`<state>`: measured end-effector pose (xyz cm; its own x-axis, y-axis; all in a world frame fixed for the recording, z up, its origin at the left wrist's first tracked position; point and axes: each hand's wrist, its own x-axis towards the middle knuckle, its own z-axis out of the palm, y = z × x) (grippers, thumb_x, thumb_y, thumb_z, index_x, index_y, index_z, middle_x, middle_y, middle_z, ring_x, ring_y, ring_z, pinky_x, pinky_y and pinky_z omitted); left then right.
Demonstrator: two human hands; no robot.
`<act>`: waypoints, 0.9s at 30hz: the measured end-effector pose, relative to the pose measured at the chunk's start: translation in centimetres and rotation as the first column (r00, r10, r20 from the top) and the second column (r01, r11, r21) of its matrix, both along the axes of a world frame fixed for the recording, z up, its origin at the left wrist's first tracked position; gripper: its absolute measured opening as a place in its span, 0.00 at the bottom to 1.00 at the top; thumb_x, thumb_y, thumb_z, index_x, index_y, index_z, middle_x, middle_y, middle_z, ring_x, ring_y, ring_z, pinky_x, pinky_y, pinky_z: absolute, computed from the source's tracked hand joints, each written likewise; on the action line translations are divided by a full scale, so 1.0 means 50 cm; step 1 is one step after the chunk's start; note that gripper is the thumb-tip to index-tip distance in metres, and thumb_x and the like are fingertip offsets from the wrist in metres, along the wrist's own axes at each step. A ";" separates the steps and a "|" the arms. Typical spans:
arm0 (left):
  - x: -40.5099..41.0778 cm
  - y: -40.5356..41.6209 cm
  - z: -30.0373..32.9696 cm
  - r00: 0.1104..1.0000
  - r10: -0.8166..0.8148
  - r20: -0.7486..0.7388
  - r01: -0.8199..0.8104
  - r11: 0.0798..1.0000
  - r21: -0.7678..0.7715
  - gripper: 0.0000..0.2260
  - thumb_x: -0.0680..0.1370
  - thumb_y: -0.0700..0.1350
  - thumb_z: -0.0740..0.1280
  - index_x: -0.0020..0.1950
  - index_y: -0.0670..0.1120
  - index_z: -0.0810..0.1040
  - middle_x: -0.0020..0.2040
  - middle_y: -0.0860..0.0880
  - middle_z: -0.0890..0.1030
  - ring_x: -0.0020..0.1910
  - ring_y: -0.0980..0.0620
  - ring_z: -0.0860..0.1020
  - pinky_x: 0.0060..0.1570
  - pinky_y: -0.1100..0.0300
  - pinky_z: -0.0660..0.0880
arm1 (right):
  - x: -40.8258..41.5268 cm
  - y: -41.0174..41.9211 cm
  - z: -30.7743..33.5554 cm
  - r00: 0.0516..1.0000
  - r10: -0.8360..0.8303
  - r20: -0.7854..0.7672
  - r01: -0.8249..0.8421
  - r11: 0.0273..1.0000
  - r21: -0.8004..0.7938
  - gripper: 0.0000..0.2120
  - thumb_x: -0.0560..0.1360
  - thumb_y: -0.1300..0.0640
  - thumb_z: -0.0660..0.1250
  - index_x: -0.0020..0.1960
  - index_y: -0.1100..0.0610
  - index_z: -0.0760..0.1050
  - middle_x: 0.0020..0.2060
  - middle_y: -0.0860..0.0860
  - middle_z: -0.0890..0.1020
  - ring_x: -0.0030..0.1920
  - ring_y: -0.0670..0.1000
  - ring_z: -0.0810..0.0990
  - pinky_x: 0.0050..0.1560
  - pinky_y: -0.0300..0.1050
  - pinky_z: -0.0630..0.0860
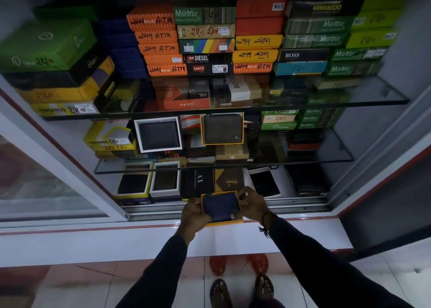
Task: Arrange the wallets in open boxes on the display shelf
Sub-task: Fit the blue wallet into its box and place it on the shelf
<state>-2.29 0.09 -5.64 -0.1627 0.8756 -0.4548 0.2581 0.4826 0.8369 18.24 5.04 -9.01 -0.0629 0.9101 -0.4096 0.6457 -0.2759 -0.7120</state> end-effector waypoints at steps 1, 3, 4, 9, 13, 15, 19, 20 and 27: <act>0.000 0.003 -0.003 1.000 -0.009 -0.012 0.008 1.000 -0.003 0.22 0.67 0.27 0.74 0.44 0.55 0.78 0.43 0.52 0.83 0.49 0.46 0.82 0.52 0.47 0.81 | -0.001 0.004 -0.009 0.997 -0.065 -0.038 0.064 0.997 -0.035 0.35 0.51 0.50 0.85 0.53 0.54 0.76 0.50 0.50 0.84 0.51 0.53 0.83 0.51 0.50 0.83; -0.001 0.005 -0.005 0.999 0.000 -0.034 -0.001 1.000 -0.020 0.16 0.68 0.31 0.73 0.43 0.53 0.82 0.43 0.49 0.85 0.50 0.44 0.83 0.53 0.45 0.82 | -0.005 0.010 -0.022 0.979 -0.179 -0.093 0.167 0.978 -0.122 0.27 0.56 0.47 0.84 0.49 0.58 0.81 0.47 0.54 0.86 0.49 0.55 0.85 0.52 0.54 0.84; -0.001 0.004 -0.007 0.999 0.027 -0.047 -0.028 0.999 -0.020 0.13 0.69 0.33 0.73 0.43 0.52 0.83 0.44 0.47 0.86 0.49 0.44 0.84 0.52 0.44 0.82 | -0.008 0.012 -0.029 0.976 -0.194 -0.100 0.179 0.973 -0.144 0.22 0.60 0.48 0.82 0.45 0.60 0.83 0.45 0.57 0.87 0.48 0.57 0.86 0.53 0.57 0.83; 0.026 -0.011 0.009 0.985 0.142 -0.096 -0.131 0.985 0.114 0.11 0.70 0.39 0.77 0.37 0.53 0.79 0.39 0.52 0.84 0.46 0.48 0.83 0.46 0.55 0.81 | 0.011 -0.017 -0.012 0.908 -0.385 -0.167 0.369 0.922 -0.121 0.12 0.60 0.55 0.83 0.34 0.53 0.80 0.43 0.58 0.87 0.47 0.59 0.85 0.52 0.59 0.83; 0.062 -0.019 0.029 0.988 0.138 -0.064 -0.117 0.961 0.252 0.10 0.69 0.40 0.78 0.41 0.50 0.79 0.39 0.51 0.83 0.43 0.48 0.83 0.40 0.58 0.80 | 0.053 -0.062 0.071 0.827 -0.460 -0.323 0.484 0.875 -0.010 0.12 0.61 0.63 0.82 0.42 0.62 0.84 0.43 0.62 0.86 0.44 0.62 0.86 0.50 0.61 0.83; 0.090 -0.021 0.054 0.989 0.118 -0.087 -0.083 0.940 0.330 0.10 0.70 0.42 0.78 0.45 0.49 0.80 0.42 0.51 0.84 0.43 0.51 0.83 0.39 0.58 0.82 | 0.071 -0.083 0.120 0.783 -0.491 -0.382 0.558 0.826 0.083 0.14 0.62 0.64 0.81 0.45 0.66 0.83 0.41 0.60 0.86 0.42 0.57 0.85 0.48 0.54 0.84; 0.137 -0.017 0.122 0.989 0.118 -0.085 -0.058 0.856 0.514 0.11 0.71 0.43 0.78 0.47 0.53 0.78 0.42 0.54 0.83 0.42 0.58 0.82 0.37 0.64 0.79 | 0.109 -0.097 0.206 0.750 -0.500 -0.433 0.610 0.776 0.160 0.11 0.64 0.58 0.81 0.44 0.56 0.83 0.41 0.52 0.86 0.45 0.54 0.85 0.51 0.49 0.81; 0.149 -0.010 0.145 0.991 0.109 -0.077 -0.049 0.833 0.551 0.12 0.71 0.43 0.78 0.47 0.54 0.77 0.42 0.55 0.83 0.42 0.58 0.82 0.38 0.64 0.79 | 0.122 -0.092 0.225 0.746 -0.494 -0.447 0.618 0.764 0.186 0.11 0.63 0.57 0.81 0.44 0.54 0.83 0.41 0.51 0.86 0.45 0.53 0.85 0.51 0.49 0.82; 0.211 0.094 0.244 0.967 0.153 -0.205 0.037 0.709 0.704 0.10 0.70 0.46 0.77 0.47 0.52 0.78 0.44 0.52 0.81 0.38 0.58 0.79 0.37 0.63 0.76 | 0.169 -0.003 0.316 0.697 -0.506 -0.507 0.701 0.630 0.335 0.13 0.63 0.59 0.81 0.46 0.59 0.84 0.40 0.52 0.87 0.44 0.53 0.86 0.51 0.50 0.83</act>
<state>8.27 4.78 6.56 -0.2401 0.9090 0.3407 0.4796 -0.1940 0.8558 26.68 4.89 6.81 0.5327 0.8462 0.0116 0.1505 -0.0812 -0.9853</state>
